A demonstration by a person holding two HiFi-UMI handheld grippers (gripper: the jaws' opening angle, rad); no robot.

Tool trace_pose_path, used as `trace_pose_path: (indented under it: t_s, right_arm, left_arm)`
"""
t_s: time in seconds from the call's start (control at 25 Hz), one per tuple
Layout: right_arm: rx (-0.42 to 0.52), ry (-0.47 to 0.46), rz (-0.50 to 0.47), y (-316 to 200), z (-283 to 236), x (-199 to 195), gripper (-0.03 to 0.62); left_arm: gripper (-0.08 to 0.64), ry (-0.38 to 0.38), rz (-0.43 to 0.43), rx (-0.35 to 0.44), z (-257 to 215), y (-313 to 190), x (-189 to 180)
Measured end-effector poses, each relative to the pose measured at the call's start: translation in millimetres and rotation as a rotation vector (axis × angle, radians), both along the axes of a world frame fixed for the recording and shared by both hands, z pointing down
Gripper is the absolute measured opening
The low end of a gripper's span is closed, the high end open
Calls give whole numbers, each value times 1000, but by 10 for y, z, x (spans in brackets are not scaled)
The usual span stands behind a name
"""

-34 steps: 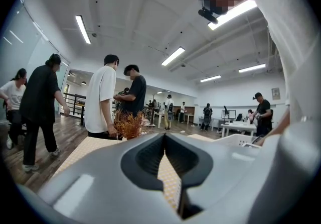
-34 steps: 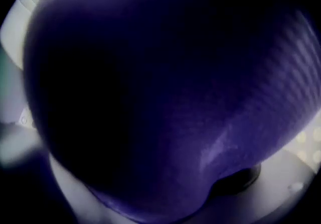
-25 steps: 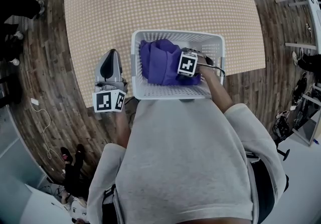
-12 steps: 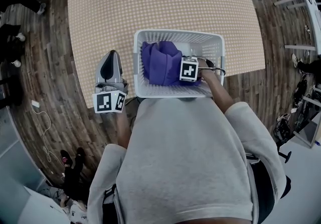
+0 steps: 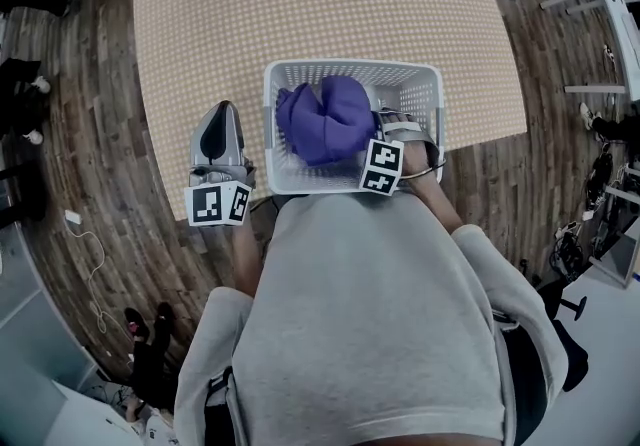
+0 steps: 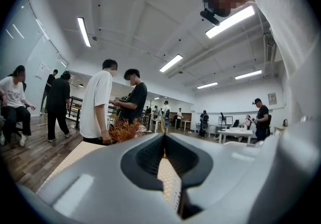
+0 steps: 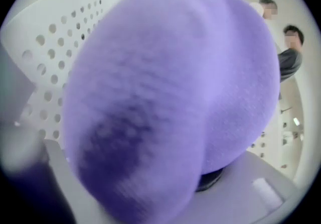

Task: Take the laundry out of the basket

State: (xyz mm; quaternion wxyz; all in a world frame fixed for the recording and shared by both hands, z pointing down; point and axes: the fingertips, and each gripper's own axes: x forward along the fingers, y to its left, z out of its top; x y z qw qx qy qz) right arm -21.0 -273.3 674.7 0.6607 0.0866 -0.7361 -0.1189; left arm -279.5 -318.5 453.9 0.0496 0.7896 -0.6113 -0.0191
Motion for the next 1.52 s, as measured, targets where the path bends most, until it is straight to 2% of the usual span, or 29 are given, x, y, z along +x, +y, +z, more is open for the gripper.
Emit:
trace_pose_path:
  t_s: [0.12, 0.44, 0.72, 0.84, 0.96, 1.0, 1.08, 1.2, 1.32, 1.44, 1.52]
  right_arm:
    - [130, -10, 30, -103, -224, 76, 232]
    - [396, -65, 81, -374, -741, 96, 232]
    - [622, -117, 115, -643, -1441, 99, 232]
    - [685, -132, 122, -730, -1682, 98, 233]
    - [705, -188, 162, -729, -1781, 100, 235]
    - [699, -235, 195, -719, -1807, 96, 235]
    - [673, -388, 303, -705, -1908, 89, 233]
    - [614, -683, 499, -696, -2147, 93, 230]
    - [486, -1003, 661, -704, -2358, 83, 229]
    - [370, -1248, 747, -647, -2569, 63, 225]
    - [316, -1368, 764, -585, -2688, 46, 225]
  left_arm:
    - [8, 1, 17, 5, -10, 2, 41]
    - [8, 2, 66, 28, -92, -13, 170]
    - [8, -4, 76, 55, -195, 30, 146]
    - [8, -6, 80, 72, -246, 37, 151]
    - [8, -6, 85, 88, -306, 58, 152]
    - [8, -6, 86, 93, -327, 71, 148]
    - [8, -8, 90, 100, -367, 98, 142]
    - [8, -9, 96, 108, -398, 145, 129]
    - [8, -8, 100, 113, -412, 198, 100]
    - [8, -1, 105, 125, -459, 286, 74]
    - [8, 0, 105, 137, -509, 348, 69]
